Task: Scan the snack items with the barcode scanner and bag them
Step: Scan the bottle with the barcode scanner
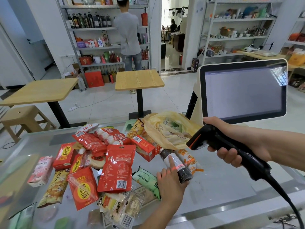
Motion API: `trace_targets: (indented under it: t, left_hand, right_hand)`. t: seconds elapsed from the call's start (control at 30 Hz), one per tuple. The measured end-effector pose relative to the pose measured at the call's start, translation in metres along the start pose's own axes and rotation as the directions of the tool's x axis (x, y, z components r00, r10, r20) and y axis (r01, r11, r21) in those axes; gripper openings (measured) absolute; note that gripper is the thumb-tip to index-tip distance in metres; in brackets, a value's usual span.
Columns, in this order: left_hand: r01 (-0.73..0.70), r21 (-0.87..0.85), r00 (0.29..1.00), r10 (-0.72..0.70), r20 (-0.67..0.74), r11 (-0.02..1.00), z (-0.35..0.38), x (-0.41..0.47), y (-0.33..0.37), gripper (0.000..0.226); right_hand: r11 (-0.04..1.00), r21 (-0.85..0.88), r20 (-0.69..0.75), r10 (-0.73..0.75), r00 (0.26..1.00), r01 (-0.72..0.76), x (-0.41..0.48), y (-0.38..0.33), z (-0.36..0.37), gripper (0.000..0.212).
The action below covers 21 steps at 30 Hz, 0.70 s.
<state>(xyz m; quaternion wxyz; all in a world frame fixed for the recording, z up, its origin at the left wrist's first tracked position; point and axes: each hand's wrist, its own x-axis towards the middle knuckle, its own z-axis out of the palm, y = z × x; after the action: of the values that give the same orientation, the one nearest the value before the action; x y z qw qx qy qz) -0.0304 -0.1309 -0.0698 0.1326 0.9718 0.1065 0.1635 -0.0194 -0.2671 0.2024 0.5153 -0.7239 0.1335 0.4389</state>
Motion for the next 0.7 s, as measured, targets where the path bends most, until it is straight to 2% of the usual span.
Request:
trace_targets:
  t: [0.13,0.23,0.7]
  left_hand:
    - [-0.026,-0.010,0.999,0.025,-0.042,1.000,-0.003,-0.004,-0.004,0.119]
    - [-0.035,-0.010,0.997,0.034,-0.066,0.999,-0.004,-0.008,-0.006,0.117]
    - [-0.043,-0.021,0.998,0.041,-0.052,0.999,0.002,-0.013,-0.010,0.115]
  right_hand:
    - [0.999,0.025,0.019,-0.031,0.999,0.031,-0.005,-0.006,0.000,0.072]
    - [0.999,0.041,0.018,-0.032,0.999,0.032,-0.003,-0.009,0.002,0.067]
    - [1.000,0.002,-0.014,-0.008,1.000,0.008,-0.001,-0.002,0.006,0.063]
